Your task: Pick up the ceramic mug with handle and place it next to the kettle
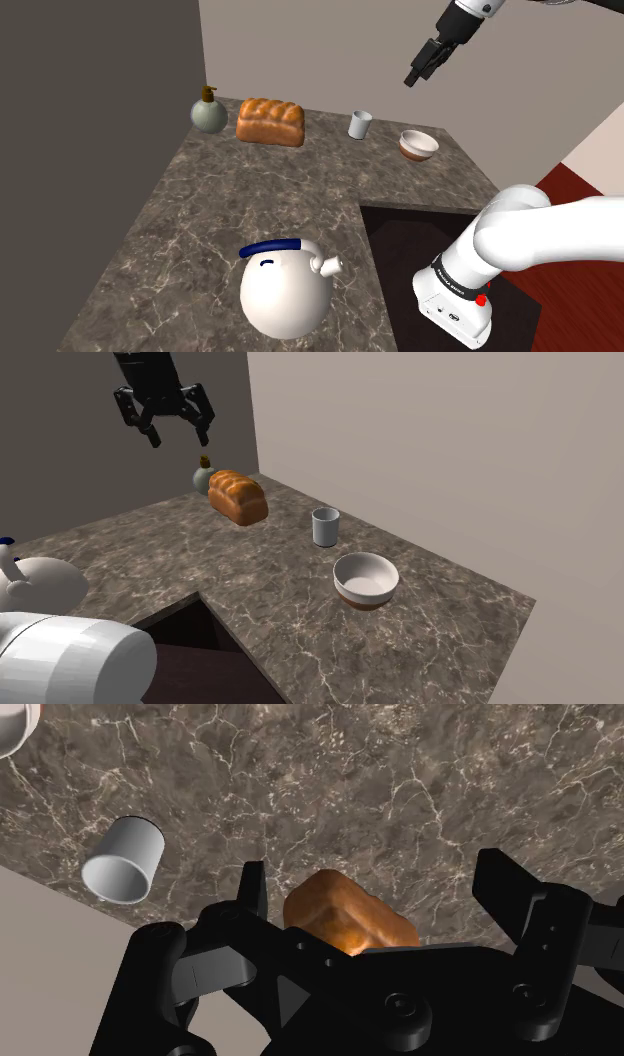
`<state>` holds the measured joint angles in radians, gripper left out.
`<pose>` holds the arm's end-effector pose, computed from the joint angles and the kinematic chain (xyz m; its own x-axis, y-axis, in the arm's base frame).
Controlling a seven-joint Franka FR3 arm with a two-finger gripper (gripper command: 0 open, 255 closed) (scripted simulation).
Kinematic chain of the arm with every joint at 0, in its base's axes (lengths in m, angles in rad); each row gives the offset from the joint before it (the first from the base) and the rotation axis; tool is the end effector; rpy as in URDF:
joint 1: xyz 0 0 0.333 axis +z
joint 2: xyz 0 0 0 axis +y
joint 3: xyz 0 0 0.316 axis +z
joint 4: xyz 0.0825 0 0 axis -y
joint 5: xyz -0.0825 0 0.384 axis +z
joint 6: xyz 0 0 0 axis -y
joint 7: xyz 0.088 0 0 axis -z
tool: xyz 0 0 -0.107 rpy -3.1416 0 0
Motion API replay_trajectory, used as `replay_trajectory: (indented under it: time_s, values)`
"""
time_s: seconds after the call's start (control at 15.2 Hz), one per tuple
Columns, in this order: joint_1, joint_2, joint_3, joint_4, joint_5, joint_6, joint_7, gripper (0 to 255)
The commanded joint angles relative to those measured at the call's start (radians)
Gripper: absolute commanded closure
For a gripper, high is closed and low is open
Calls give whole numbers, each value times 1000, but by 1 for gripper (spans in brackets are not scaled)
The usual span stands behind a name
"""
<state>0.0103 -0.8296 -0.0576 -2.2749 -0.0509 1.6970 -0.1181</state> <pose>0.3047 -0.0272 0.6548 0.9656 0.0861 0.2455 0.0794 -0.9961 0.0372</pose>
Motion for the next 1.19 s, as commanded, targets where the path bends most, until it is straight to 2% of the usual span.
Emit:
replay_trajectory:
  time_s: [0.0,0.53,1.12]
  values:
    - [0,0,0,0,0,0,0,0]
    - [-18,193,-93,-35,-37,210,-76,0]
    - [-24,478,-197,21,-30,419,-172,0]
